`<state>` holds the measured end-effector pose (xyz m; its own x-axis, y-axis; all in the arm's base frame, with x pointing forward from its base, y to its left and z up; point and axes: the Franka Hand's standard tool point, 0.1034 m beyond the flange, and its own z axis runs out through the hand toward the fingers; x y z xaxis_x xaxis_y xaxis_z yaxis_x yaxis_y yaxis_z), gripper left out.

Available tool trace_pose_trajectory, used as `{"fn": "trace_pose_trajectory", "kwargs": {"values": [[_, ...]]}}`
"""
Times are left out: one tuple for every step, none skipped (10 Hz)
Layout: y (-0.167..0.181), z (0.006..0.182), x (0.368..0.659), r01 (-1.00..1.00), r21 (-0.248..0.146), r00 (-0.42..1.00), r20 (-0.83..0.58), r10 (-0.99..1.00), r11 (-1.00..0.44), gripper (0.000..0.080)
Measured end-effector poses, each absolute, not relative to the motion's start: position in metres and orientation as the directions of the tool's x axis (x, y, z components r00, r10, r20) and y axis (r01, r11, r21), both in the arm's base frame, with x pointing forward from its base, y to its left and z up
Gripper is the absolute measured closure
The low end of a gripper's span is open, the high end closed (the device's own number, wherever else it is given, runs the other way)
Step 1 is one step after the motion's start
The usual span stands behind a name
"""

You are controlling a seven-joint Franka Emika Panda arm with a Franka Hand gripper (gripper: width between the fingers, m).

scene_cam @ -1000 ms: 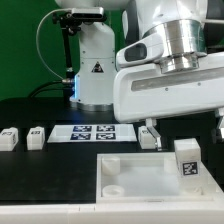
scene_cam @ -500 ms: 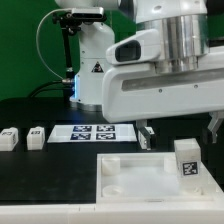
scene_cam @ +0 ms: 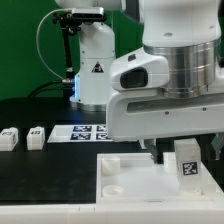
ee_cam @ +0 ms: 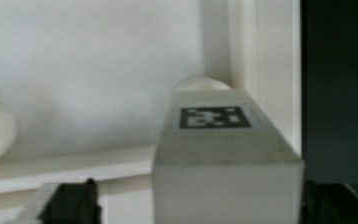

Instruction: Assemble one leg

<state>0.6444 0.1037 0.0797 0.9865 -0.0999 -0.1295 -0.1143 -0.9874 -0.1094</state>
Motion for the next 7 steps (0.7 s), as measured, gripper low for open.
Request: {"fn": "trace_pose_trajectory", "kwargs": {"values": [[0.1039, 0.0797, 0.6444, -0.133, -0.107, 0.984, -0.131, -0.118, -0.985, 0.0415], [0.1038, 0.0797, 0.6444, -0.144, -0.105, 0.983, -0.133, -0.129, -0.984, 0.0508], [0.1040, 0.0797, 0.6443, -0.202, -0.097, 0.972, -0.139, -0.188, -0.974, 0.0508], [0.1051, 0.0797, 0.6442, -0.329, -0.080, 0.937, -0.151, -0.314, -0.941, 0.0508], [0.1060, 0.0797, 0.6441, -0.402, -0.071, 0.908, -0.158, -0.387, -0.913, 0.0508], [0.1086, 0.0789, 0.6438, -0.566, -0.045, 0.816, -0.169, -0.552, -0.823, 0.0508], [0.1090, 0.0784, 0.6437, -0.686, -0.023, 0.722, -0.154, -0.675, -0.728, 0.0508]]}}
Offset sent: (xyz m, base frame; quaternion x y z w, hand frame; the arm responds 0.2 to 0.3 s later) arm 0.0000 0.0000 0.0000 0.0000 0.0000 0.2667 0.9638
